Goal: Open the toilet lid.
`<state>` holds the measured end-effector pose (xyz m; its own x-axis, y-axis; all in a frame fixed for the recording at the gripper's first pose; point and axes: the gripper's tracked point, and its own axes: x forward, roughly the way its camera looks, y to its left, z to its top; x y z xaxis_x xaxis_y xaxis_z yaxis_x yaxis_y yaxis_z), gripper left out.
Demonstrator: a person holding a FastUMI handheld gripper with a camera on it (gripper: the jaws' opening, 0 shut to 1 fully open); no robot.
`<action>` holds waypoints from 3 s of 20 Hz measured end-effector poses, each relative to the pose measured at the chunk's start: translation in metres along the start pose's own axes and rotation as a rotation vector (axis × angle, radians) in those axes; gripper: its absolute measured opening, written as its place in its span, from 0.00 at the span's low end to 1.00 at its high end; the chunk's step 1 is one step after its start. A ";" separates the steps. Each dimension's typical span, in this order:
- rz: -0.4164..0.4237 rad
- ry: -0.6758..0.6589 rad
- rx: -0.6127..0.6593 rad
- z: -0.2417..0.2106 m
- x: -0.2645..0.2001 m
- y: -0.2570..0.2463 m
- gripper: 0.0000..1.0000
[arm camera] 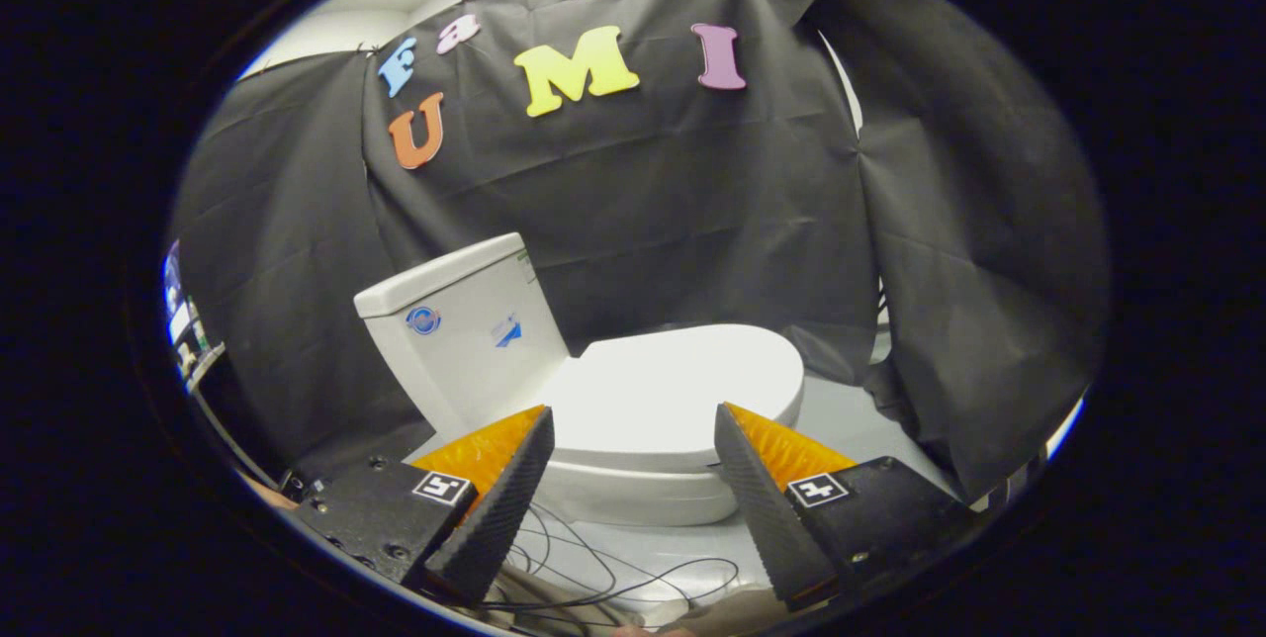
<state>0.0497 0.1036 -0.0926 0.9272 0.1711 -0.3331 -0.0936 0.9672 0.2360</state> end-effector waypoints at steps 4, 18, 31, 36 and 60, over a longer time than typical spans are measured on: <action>0.025 0.091 0.140 -0.020 0.018 -0.003 0.99; 0.040 0.251 0.548 -0.081 0.064 -0.028 1.00; -0.033 0.299 0.747 -0.108 0.107 -0.071 1.00; -0.142 0.286 0.830 -0.112 0.134 -0.114 0.96; -0.197 0.381 0.918 -0.136 0.157 -0.129 0.29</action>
<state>0.1583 0.0308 -0.2997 0.7037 0.2274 -0.6731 0.5121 0.4943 0.7024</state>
